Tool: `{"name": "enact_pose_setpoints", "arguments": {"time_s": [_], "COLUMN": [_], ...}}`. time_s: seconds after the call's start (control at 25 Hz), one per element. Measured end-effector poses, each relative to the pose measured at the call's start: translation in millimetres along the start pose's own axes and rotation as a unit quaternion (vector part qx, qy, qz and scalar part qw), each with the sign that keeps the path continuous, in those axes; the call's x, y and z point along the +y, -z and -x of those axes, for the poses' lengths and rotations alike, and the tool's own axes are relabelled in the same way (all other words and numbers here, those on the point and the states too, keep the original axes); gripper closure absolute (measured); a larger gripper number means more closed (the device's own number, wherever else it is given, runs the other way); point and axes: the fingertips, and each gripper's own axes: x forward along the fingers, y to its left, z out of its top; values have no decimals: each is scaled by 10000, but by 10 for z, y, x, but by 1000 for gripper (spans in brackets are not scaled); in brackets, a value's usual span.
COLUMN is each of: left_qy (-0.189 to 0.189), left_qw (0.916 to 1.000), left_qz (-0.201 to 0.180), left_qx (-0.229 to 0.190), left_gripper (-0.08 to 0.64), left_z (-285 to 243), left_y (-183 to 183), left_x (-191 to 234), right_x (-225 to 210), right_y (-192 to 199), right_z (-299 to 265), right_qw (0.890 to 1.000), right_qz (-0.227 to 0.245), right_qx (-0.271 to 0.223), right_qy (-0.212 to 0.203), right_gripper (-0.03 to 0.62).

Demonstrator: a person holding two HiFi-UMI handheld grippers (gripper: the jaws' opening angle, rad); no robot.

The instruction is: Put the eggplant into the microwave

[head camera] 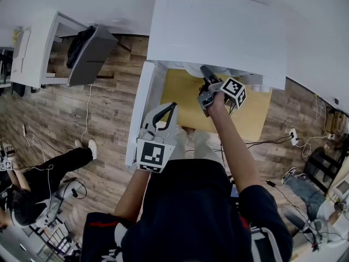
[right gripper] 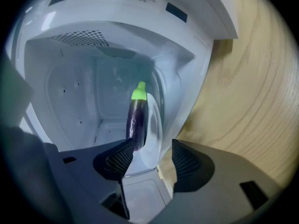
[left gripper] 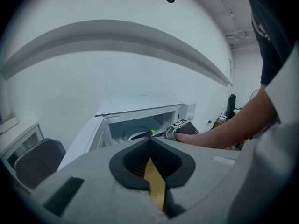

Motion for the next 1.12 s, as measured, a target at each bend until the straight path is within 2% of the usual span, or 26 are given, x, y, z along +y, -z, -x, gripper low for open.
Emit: {"name": "enact_pose_setpoints", "arguments": {"time_s": [0.12, 0.28, 0.48, 0.76, 0.96, 1.04, 1.12], "left_qy": [-6, -17, 0, -10, -2, -2, 1], "left_qw": [10000, 10000, 10000, 9999, 9998, 9998, 9998], "left_qz": [-6, -5, -26, -61, -74, -78, -89], "left_qx": [-10, -26, -53, -146, -166, -160, -152], "left_gripper": [546, 546, 546, 546, 546, 546, 546], "left_z": [-2, -8, -7, 15, 28, 33, 37], "left_y": [-12, -15, -31, -55, -75, -71, -69], "left_x": [2, -1, -38, -86, -104, -112, -121], "right_x": [7, 32, 0, -41, -87, -79, -45], "right_y": [14, 55, 93, 167, 176, 184, 202], "right_z": [22, 53, 132, 276, 394, 419, 428], "right_qw": [10000, 9994, 9987, 9932, 9863, 9794, 9711], "right_qz": [25, 336, 486, 1082, 1511, 1863, 2228], "right_qx": [10, 76, 124, 287, 348, 404, 467], "right_qy": [-9, 42, 122, 324, 557, 668, 722], "right_gripper": [365, 365, 367, 403, 471, 523, 549]}}
